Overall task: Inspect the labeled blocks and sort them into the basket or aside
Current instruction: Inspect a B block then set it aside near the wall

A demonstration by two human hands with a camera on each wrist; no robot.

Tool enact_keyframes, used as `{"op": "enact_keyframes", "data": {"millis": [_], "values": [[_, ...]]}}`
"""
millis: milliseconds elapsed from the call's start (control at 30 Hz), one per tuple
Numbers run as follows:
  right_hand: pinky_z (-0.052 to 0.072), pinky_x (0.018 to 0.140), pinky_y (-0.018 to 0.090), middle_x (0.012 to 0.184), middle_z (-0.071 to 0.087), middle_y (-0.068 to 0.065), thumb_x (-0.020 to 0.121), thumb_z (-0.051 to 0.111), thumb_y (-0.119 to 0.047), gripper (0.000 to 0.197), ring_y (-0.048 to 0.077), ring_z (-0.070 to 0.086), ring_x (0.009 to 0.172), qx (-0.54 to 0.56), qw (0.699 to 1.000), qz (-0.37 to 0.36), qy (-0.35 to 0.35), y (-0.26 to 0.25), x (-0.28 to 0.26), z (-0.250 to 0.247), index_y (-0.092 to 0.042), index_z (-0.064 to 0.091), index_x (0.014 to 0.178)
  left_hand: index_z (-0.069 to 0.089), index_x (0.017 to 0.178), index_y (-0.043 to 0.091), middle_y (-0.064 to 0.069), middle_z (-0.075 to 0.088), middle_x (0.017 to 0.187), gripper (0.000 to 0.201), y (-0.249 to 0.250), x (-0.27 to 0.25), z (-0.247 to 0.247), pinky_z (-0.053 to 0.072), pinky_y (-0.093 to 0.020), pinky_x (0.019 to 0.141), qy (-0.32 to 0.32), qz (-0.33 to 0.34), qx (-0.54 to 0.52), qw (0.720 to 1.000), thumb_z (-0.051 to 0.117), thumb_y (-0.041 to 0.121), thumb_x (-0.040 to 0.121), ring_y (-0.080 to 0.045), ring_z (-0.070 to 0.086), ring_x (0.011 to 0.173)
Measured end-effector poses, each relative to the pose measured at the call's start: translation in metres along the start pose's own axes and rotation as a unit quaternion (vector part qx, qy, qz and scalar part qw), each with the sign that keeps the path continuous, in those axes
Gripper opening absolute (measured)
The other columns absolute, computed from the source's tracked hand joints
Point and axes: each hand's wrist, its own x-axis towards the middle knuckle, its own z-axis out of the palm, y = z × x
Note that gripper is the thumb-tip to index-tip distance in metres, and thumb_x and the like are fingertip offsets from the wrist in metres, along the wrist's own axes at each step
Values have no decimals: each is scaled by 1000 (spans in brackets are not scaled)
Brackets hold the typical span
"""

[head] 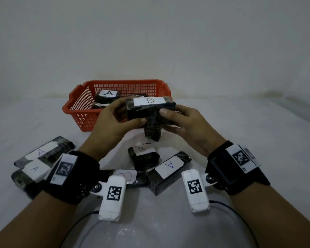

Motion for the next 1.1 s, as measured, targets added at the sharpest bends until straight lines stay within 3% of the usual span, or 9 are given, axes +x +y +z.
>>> {"op": "enact_keyframes", "data": {"millis": [133,200,300,433,533,667,800,900,1100], "values": [[62,93,35,115,78,13,99,65,-31,40,22,75,103,58,997,44,7,-2,-2,-2,-1,72,123,57,130,18,4,68,131,64,1,-4,4,56,-30,98,-24,29,17,999,81,12,70,-10,64,124],[63,88,31,113,79,13,98,67,-24,35,22,76,101,64,997,40,7,-1,-1,-2,1,72,122,54,134,17,3,65,133,68,-2,-4,6,57,-30,96,-37,25,9,999,80,5,73,-12,63,124],[62,89,30,120,76,17,94,71,-11,34,26,75,105,48,999,2,8,-1,-1,-3,3,69,125,48,144,24,1,65,135,75,-3,-3,9,56,-32,97,-63,-35,-30,997,83,21,78,-15,66,121],[63,86,29,122,75,19,91,72,-3,37,26,76,104,44,999,-4,2,-2,-1,-4,5,65,127,61,133,10,-6,73,122,55,-2,-1,13,57,-38,97,-17,-54,-50,997,72,30,83,-22,72,112],[62,84,28,121,75,19,94,71,-11,34,24,75,102,33,999,6,-4,0,-2,0,3,68,125,65,128,11,-6,76,116,50,-2,-1,13,59,-35,93,-6,-38,-38,999,70,29,81,-21,74,106],[62,89,31,114,79,14,93,74,-19,35,26,77,104,24,1000,-3,18,2,-1,0,1,71,121,64,126,9,-7,75,118,46,-3,-2,13,60,-30,88,-39,-65,-83,994,67,24,82,-22,73,109],[62,89,30,120,76,16,91,73,-8,36,27,75,109,28,1000,0,-5,3,1,-3,3,68,125,63,127,6,-10,74,120,42,-5,0,10,57,-42,97,-18,-58,-82,995,67,17,87,-25,72,112],[60,97,36,122,75,17,88,75,-1,41,30,73,114,14,1000,-15,-22,5,2,-6,3,66,128,60,133,11,-7,73,123,53,-4,0,7,55,-42,99,-33,-64,-85,994,70,22,82,-23,70,115],[60,94,35,123,75,17,83,77,-8,48,30,74,113,16,999,-18,-32,4,2,-5,1,66,129,63,128,15,-7,74,121,52,-2,-1,5,56,-44,98,-28,-47,-69,996,74,24,77,-23,72,112]]}}
